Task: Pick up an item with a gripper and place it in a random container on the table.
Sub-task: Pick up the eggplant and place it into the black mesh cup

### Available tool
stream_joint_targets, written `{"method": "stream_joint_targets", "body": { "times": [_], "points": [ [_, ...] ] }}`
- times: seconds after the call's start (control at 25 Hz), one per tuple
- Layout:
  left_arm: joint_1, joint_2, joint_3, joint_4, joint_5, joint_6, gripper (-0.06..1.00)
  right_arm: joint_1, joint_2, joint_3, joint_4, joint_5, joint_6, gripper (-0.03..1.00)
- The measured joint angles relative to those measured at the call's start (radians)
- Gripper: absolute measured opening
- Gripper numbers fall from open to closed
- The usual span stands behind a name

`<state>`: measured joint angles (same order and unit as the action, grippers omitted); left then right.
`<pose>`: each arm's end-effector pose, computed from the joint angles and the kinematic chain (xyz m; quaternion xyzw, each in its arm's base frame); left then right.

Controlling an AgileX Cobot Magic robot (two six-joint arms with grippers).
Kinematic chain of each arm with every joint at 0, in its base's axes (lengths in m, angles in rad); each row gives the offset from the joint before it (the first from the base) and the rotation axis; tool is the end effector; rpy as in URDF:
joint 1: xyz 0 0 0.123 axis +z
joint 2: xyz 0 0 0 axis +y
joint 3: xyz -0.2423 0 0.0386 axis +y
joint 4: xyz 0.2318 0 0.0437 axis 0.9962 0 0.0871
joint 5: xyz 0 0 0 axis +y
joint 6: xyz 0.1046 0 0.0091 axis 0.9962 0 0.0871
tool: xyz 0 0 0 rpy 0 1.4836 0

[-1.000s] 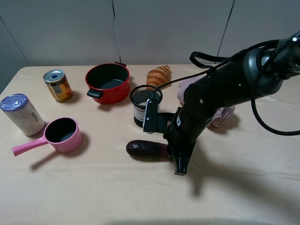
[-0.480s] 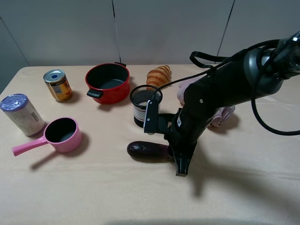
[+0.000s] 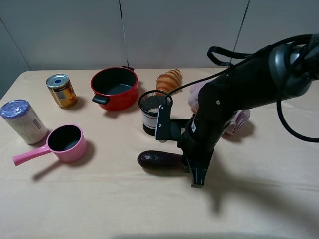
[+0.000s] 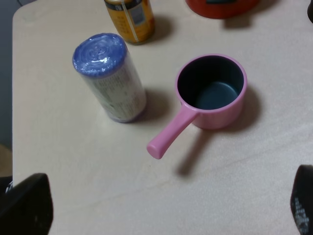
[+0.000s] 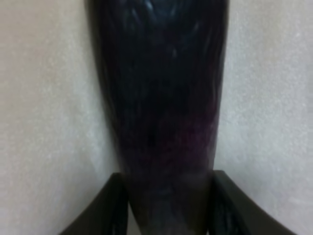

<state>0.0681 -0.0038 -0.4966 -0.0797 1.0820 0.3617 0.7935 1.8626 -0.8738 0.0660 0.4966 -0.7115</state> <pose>0.0326 -0.0052 0.2606 0.1274 0.8484 0.0703 0.5089 0.2001 0.2081 0.0710 -0.6604 0.7457 0.0217 0.0853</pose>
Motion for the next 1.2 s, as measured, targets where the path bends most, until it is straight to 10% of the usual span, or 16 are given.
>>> {"method": "stream_joint_targets", "body": {
  "times": [0.64, 1.2],
  "points": [
    [0.0, 0.0, 0.0, 0.0, 0.0, 0.0, 0.99, 0.0, -0.177, -0.013, -0.037, 0.258, 0.0, 0.26],
    [0.0, 0.0, 0.0, 0.0, 0.0, 0.0, 0.99, 0.0, -0.196, -0.399, -0.129, 0.709, 0.03, 0.26]
  ]
}}
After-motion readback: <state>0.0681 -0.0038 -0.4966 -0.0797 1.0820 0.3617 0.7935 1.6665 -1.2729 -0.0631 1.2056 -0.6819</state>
